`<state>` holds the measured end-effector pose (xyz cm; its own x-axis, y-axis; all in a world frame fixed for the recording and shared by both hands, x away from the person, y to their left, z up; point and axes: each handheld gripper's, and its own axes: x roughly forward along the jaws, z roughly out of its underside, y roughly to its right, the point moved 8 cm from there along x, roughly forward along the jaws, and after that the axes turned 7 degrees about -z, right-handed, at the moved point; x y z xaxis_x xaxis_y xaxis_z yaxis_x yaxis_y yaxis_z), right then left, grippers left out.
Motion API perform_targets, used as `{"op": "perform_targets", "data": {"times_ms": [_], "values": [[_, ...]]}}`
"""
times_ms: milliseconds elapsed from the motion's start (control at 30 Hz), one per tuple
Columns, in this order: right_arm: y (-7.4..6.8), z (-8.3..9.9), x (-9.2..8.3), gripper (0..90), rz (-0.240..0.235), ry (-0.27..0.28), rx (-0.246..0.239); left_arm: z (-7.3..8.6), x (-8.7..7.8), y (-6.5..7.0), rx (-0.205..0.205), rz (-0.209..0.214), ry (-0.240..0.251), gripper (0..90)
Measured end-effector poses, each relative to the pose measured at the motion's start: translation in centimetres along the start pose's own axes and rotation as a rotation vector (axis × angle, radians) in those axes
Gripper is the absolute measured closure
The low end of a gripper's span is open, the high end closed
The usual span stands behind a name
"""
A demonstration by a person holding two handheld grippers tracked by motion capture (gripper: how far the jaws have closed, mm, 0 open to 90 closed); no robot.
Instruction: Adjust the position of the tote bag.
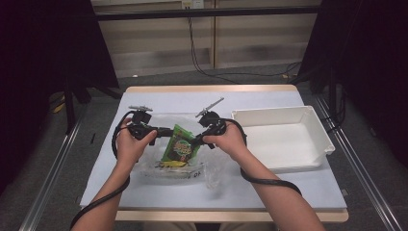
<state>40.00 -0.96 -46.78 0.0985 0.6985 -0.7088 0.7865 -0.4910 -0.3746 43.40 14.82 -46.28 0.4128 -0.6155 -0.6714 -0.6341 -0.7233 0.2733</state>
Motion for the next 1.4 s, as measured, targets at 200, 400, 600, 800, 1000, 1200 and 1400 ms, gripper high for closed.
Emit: {"op": "perform_targets", "data": {"times_ms": [200,400,600,800,1000,1200,1400], "values": [[-0.3,-0.4,-1.5,77.3,0.021,0.012,-0.025,0.4,-0.1,-0.4,0.003,-0.027,-0.025,73.3],[-0.9,-1.8,-2.7,77.4,0.057,0.025,-0.094,1.0,0.6,-0.1,0.035,-0.045,-0.071,67.4],[-1.4,-2.8,-4.1,77.4,0.077,0.030,-0.150,1.2,0.5,0.2,0.027,-0.051,-0.055,61.1],[-2.0,-3.7,-5.1,77.4,0.098,-0.002,-0.199,1.3,0.1,0.3,0.042,-0.070,-0.046,50.7],[-2.1,-4.4,-6.7,77.5,0.113,0.000,-0.217,1.5,0.3,0.6,0.050,-0.072,-0.037,43.7],[-2.1,-5.0,-8.3,77.5,0.127,0.009,-0.229,1.3,0.7,1.0,0.061,-0.050,-0.041,34.0],[-1.9,-5.1,-9.1,77.4,0.143,0.005,-0.240,1.3,0.5,1.2,0.053,-0.015,-0.058,28.1]]}}
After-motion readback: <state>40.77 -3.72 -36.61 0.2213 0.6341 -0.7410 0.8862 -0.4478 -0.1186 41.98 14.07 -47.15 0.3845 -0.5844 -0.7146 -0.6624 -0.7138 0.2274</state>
